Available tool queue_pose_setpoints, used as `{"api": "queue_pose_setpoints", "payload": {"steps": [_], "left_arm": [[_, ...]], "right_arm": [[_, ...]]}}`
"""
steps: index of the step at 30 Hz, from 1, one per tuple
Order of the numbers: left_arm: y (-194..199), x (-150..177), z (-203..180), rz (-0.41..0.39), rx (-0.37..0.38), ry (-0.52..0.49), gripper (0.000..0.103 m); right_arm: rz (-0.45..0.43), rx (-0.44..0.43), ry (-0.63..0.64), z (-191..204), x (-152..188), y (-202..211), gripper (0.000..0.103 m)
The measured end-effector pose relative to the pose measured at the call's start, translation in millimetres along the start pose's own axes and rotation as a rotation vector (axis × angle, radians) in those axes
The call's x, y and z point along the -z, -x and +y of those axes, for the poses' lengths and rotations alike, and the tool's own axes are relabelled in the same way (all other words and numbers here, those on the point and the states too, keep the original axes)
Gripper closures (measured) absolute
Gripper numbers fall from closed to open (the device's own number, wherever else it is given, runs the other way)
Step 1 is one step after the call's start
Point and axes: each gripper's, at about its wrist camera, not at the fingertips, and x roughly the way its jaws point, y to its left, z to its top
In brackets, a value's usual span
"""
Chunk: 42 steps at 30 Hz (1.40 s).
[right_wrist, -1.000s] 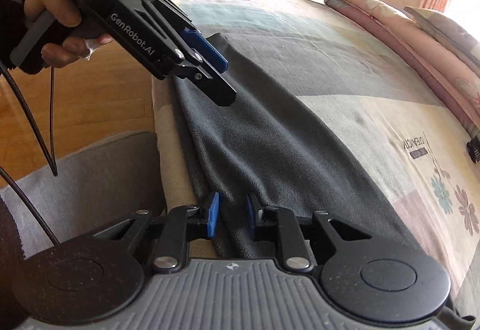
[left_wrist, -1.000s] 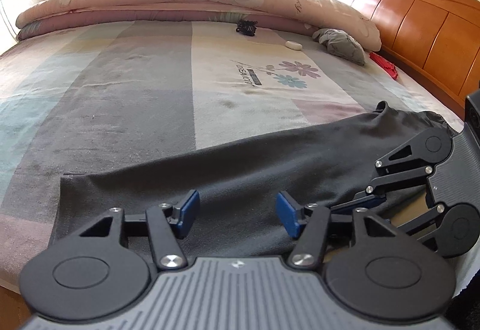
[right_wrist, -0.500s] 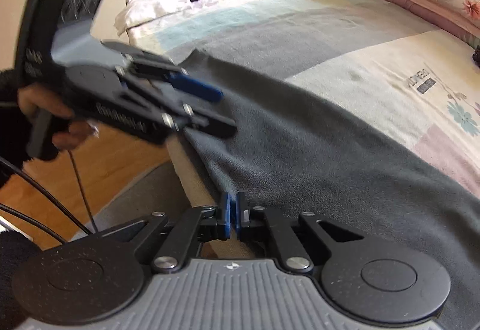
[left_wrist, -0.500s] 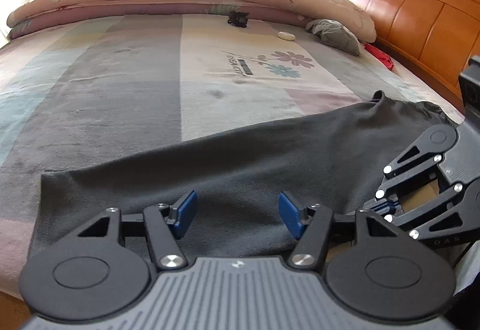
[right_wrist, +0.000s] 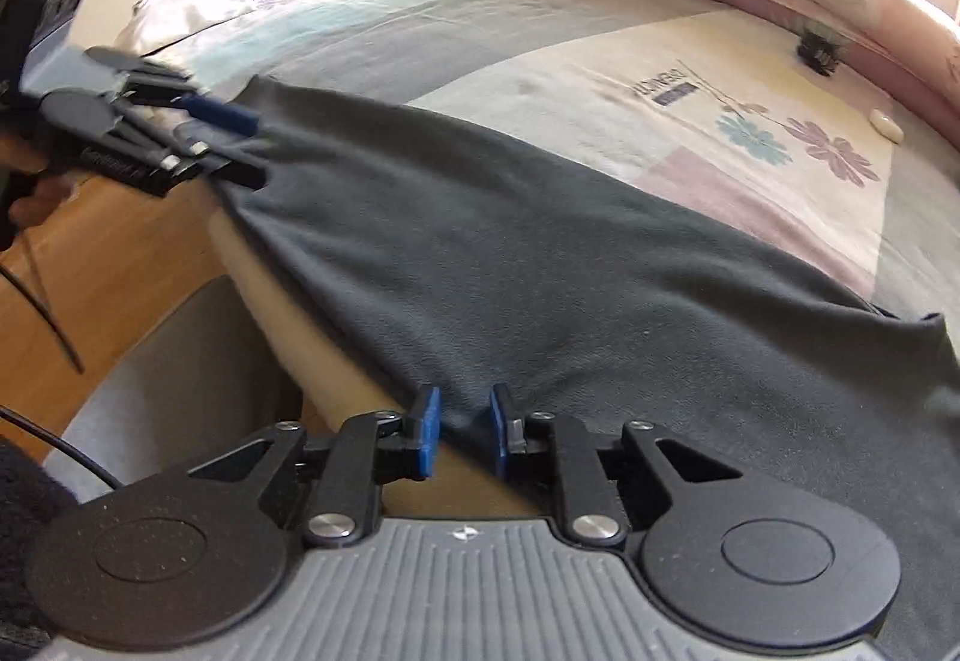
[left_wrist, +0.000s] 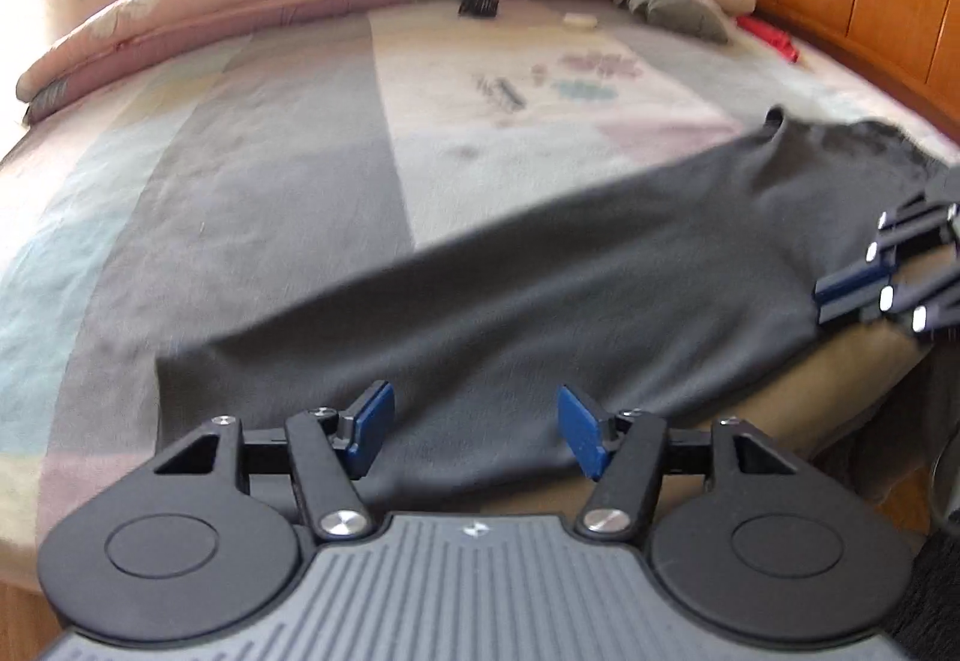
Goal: Fold clothes
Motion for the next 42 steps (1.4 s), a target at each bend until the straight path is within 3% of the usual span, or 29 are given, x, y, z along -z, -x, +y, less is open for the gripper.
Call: {"api": "queue_pose_setpoints", "payload": {"steps": [4,7,10,13,17,20,23,26,30,36,42], "left_arm": [[-21.0,-30.4,-8.6,-0.063,0.058,0.003,0.040],[-46.7,-47.0,-17.2,-0.064,0.139,0.021,0.040],[-71.3,-48.0,-22.5,-0.028,0.187,0.069,0.039],[-69.7,-33.8,-12.8,-0.053,0.158,0.100,0.040],[-55.4,-17.9,19.8,-0.057,0.023,0.115,0.040],[-44.9,-12.0,53.5,-0.067,0.038,0.212,0.042],[-39.6,-10.5,71.3,-0.043,-0.078,0.227,0.042],[-23.7,-6.9,81.4,-0.072,-0.059,0.288,0.041],[-29.2,-2.0,77.2,-0.041,-0.059,0.235,0.034],[-45.2,-12.6,102.2,-0.081,-0.134,0.306,0.035],[0.1,-7.4,98.8,-0.134,-0.137,0.267,0.034]], "right_arm": [[-0.086,0.060,-0.043,-7.4,-19.4,-3.1,0.080],[-0.064,0.082,-0.102,-16.0,-30.9,-23.0,0.076],[-0.051,0.082,-0.110,-11.8,-21.5,-33.4,0.071],[-0.081,0.064,-0.124,-10.6,-9.4,-28.9,0.058],[-0.122,0.032,-0.181,-13.2,-1.0,-24.5,0.048],[-0.129,0.002,-0.197,-11.4,-1.7,-26.2,0.031],[-0.119,0.017,-0.141,-0.2,-2.5,-27.4,0.023],[-0.121,0.026,-0.114,7.2,-1.7,-29.1,0.015],[-0.114,0.020,-0.101,11.9,-4.2,-34.2,0.001],[-0.101,0.043,-0.073,17.7,-5.2,-38.3,0.000],[-0.099,0.070,-0.059,22.5,-5.5,-41.2,0.000]]}}
